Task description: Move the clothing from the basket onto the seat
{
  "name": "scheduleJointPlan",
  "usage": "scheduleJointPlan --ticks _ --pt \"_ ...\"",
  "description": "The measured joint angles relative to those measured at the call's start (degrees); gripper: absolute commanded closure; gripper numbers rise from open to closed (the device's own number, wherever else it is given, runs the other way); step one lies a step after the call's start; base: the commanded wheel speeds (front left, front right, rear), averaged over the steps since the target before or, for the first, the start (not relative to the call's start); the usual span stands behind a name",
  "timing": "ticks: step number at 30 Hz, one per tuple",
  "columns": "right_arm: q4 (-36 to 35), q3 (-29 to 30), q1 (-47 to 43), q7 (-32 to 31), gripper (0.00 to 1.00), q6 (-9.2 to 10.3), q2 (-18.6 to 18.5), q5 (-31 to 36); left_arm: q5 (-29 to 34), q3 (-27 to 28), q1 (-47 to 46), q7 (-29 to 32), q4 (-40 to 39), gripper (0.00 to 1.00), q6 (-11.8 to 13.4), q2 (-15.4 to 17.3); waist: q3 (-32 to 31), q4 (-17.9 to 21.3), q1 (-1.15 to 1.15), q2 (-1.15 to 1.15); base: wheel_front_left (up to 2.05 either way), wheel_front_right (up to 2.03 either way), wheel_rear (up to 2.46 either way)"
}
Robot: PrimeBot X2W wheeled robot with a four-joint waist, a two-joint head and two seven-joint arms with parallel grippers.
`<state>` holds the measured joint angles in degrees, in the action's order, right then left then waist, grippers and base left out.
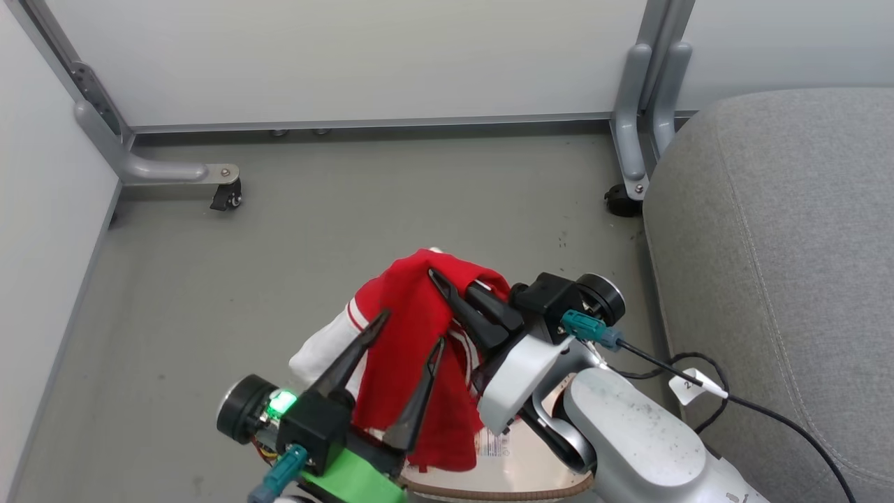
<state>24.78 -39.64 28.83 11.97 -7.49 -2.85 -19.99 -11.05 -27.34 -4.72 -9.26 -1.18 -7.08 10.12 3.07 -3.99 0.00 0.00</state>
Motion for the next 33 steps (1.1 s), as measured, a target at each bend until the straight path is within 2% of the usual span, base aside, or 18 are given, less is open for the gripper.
scheduleJointPlan --ticks 7,17,23,33 --pt "1.42 0.89 -0.76 0.23 1.0 0.0 0.02 0.2 -0.58 -2.76 1.94 1.14 2.3 0.0 -0.07 1.6 0.33 0.49 0.0 0.0 0.0 0.0 0.0" --pt "2.45 2.57 -2.22 0.73 1.0 0.0 0.04 0.55 -1.27 -3.53 1.84 1.12 3.22 0.0 -0.14 2.26 1.22 2.52 0.0 0.0 0.0 0.0 0.0" --pt "2.54 3.47 -2.35 1.07 1.0 0.0 0.05 0.46 -1.36 -3.74 1.11 1.3 3.34 0.0 0.07 3.04 2.16 6.0 0.0 0.0 0.0 0.0 0.0" --pt "2.58 7.84 -1.98 2.09 1.0 0.0 -0.03 1.03 -1.37 -4.16 -1.3 2.19 2.96 0.0 0.31 4.0 4.32 14.98 0.0 0.0 0.0 0.0 0.0"
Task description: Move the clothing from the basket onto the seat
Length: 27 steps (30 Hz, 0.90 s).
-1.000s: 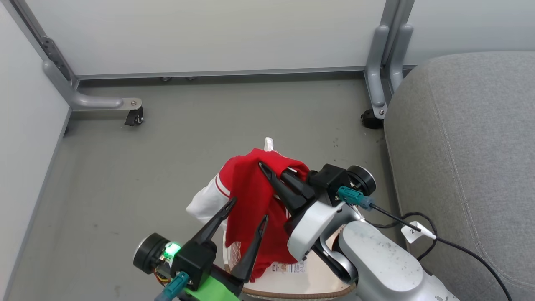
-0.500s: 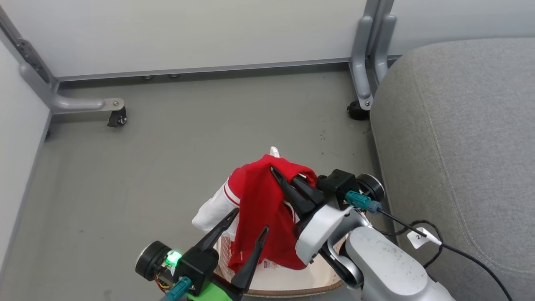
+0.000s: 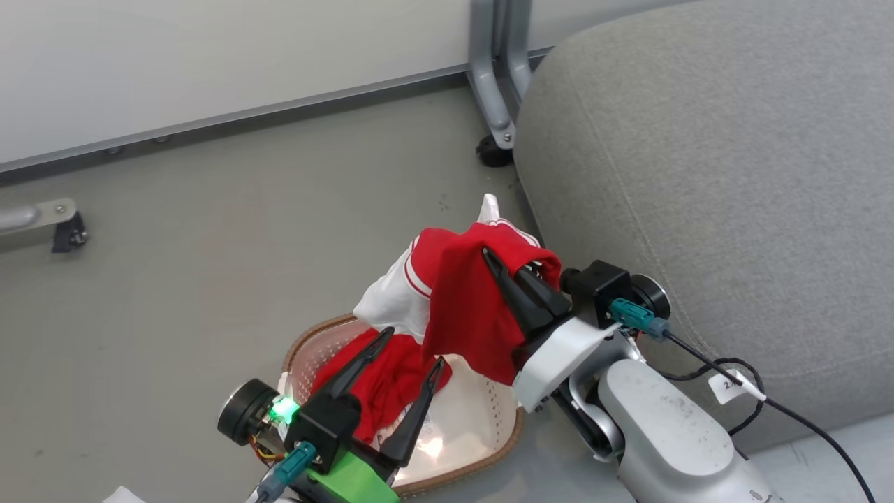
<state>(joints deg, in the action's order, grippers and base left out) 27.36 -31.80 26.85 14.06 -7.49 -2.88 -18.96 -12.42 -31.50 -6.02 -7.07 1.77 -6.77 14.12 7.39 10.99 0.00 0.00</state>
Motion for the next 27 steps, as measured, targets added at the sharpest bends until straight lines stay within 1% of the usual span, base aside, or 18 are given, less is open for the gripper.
scheduleJointPlan --ticks 9,14,17,20,23,26,27 --pt "-0.82 6.73 -0.32 0.66 1.0 0.0 0.0 1.13 0.01 -1.09 -1.96 1.41 -1.65 0.0 0.04 1.03 2.43 8.61 0.0 0.0 0.0 0.0 0.0" --pt "-1.44 11.84 -0.1 0.74 1.0 0.0 -0.02 1.97 0.03 -1.85 -3.16 2.1 -2.8 0.0 -0.01 1.24 4.47 11.62 0.0 0.0 0.0 0.0 0.0" --pt "-1.6 16.23 2.15 0.76 1.0 0.0 -0.36 2.18 0.29 -2.19 -4.32 2.9 -3.78 0.0 -0.02 1.37 6.26 12.46 0.0 0.0 0.0 0.0 0.0" --pt "-1.62 21.21 5.49 0.86 1.0 0.0 -2.02 2.58 0.91 -2.53 -6.38 3.55 -5.15 0.0 -0.04 1.49 8.33 12.7 0.0 0.0 0.0 0.0 0.0" --pt "-1.57 26.17 9.84 0.92 1.0 -0.01 -4.37 3.41 1.25 -2.79 -8.67 4.02 -6.38 0.0 -0.12 1.6 10.68 12.34 0.0 0.0 0.0 0.0 0.0" --pt "-1.01 32.0 15.08 0.93 1.0 0.0 -8.02 4.0 1.83 -3.53 -11.81 4.33 -7.38 0.0 -0.29 2.13 13.48 11.32 0.0 0.0 0.0 0.0 0.0" --pt "-0.65 33.12 16.45 0.94 1.0 0.0 -9.11 4.1 1.97 -3.67 -12.65 4.31 -7.56 0.0 -0.3 2.25 14.23 10.97 0.0 0.0 0.0 0.0 0.0"
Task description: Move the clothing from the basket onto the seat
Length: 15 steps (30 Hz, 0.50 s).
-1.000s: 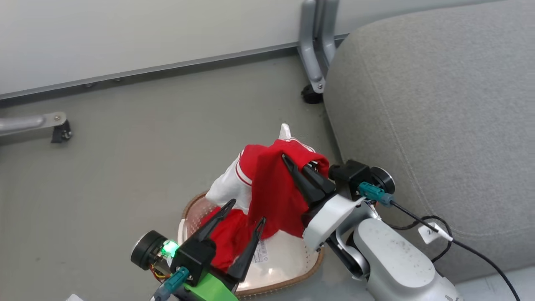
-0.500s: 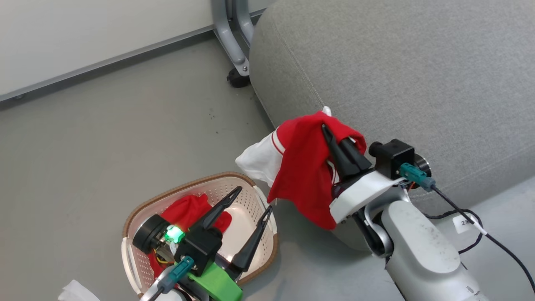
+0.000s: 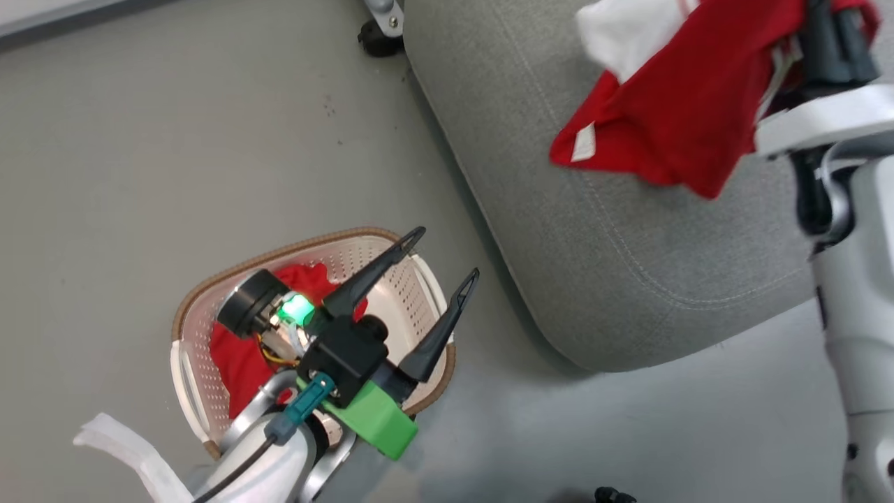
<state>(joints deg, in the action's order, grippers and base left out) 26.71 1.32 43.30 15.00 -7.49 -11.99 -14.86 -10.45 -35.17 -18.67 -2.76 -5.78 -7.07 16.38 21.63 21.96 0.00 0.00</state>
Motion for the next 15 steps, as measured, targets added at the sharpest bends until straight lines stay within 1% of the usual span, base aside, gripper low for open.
scheduleJointPlan --ticks 3,6,11,12,13,15 --pt "1.27 3.85 4.41 0.04 1.0 0.0 -3.02 0.98 0.46 -0.44 -2.95 -0.11 -0.73 0.0 -0.05 0.6 2.88 -1.47 0.0 0.0 0.0 0.0 0.0" --pt "3.36 6.28 8.1 0.05 1.0 -0.01 -5.35 1.23 0.69 -0.8 -5.43 -0.36 -1.18 0.0 -0.07 0.96 5.67 -2.89 0.0 0.0 0.0 0.0 0.0" --pt "10.34 8.86 9.94 0.05 1.0 -0.01 -5.88 2.01 0.91 -1.69 -7.83 -1.33 -0.66 0.0 -0.2 1.23 10.1 -5.03 0.01 0.0 0.0 0.0 0.0" --pt "11.87 9.32 9.91 0.04 0.55 0.0 -5.7 2.09 0.9 -1.92 -8.01 -1.38 -0.35 0.0 -0.22 1.22 10.91 -5.48 0.01 0.0 0.0 0.0 0.0" --pt "12.9 9.65 9.83 0.05 0.0 -0.01 -5.43 2.29 0.81 -2.25 -8.14 -1.56 0.13 0.0 -0.22 1.18 11.65 -5.93 0.01 0.0 0.0 0.0 0.0" --pt "13.94 10.54 9.25 0.05 0.0 -0.01 -4.7 2.6 0.65 -2.92 -8.31 -1.94 0.71 0.0 -0.23 1.1 12.73 -6.72 0.01 0.0 0.0 0.0 0.0"
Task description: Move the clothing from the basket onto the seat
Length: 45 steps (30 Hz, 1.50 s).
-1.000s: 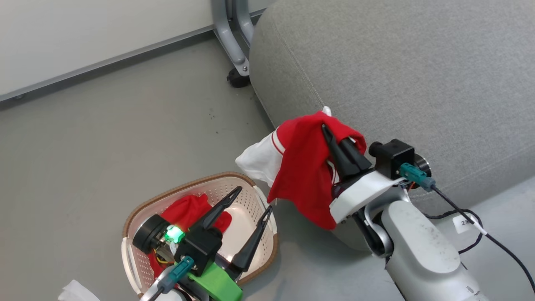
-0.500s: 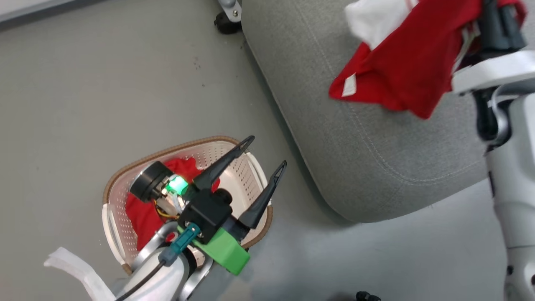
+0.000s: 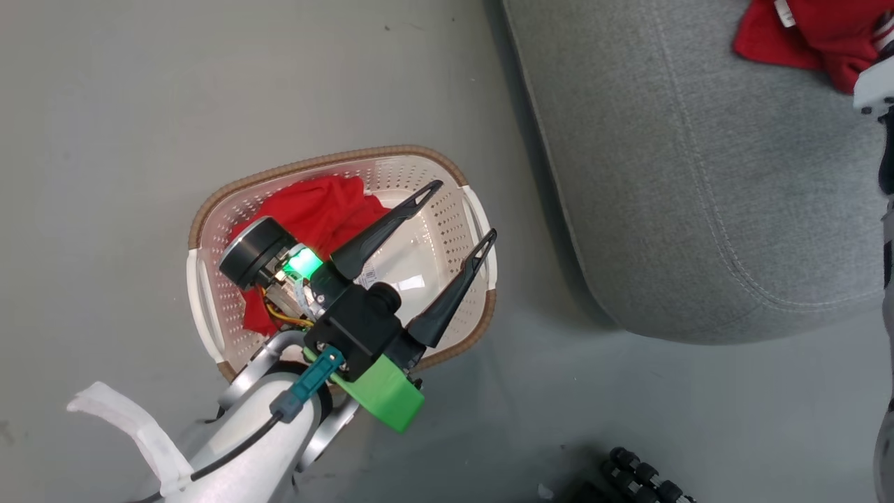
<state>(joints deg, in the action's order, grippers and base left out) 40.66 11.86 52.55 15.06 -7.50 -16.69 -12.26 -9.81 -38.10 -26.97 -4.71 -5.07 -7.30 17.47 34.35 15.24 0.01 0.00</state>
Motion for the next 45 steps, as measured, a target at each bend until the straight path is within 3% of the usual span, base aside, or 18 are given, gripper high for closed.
scheduleJointPlan --ticks 9,16,23,35,45 --pt "-5.25 3.98 -11.51 0.0 0.0 0.0 4.65 0.44 -0.96 -0.6 -0.11 -2.5 2.88 0.0 0.33 -0.34 0.28 -2.05 0.0 0.0 0.0 0.0 0.0" --pt "-14.89 3.71 -22.15 0.0 0.0 0.0 8.93 2.45 -3.35 1.52 2.18 -5.86 5.7 0.0 3.18 -1.14 -3.48 -2.53 -0.01 0.0 0.0 0.0 0.0" --pt "-24.46 -0.94 -31.48 0.0 0.0 0.0 12.18 3.69 -6.45 5.32 5.86 -8.76 8.99 0.0 6.86 -2.37 -8.54 -4.09 -0.01 0.0 0.0 0.0 0.0" --pt "-36.59 -7.51 -42.12 -2.91 0.0 0.0 13.74 5.52 -9.43 18.0 11.9 -10.27 9.43 0.0 12.38 -4.38 -15.83 -10.58 -0.02 0.0 0.0 0.0 0.0" --pt "-41.78 -8.61 -49.06 -6.93 0.0 0.0 13.88 5.7 -7.53 27.35 20.41 -10.35 8.67 0.0 11.8 -6.75 -21.56 -15.56 -0.02 0.0 0.0 0.0 0.0"
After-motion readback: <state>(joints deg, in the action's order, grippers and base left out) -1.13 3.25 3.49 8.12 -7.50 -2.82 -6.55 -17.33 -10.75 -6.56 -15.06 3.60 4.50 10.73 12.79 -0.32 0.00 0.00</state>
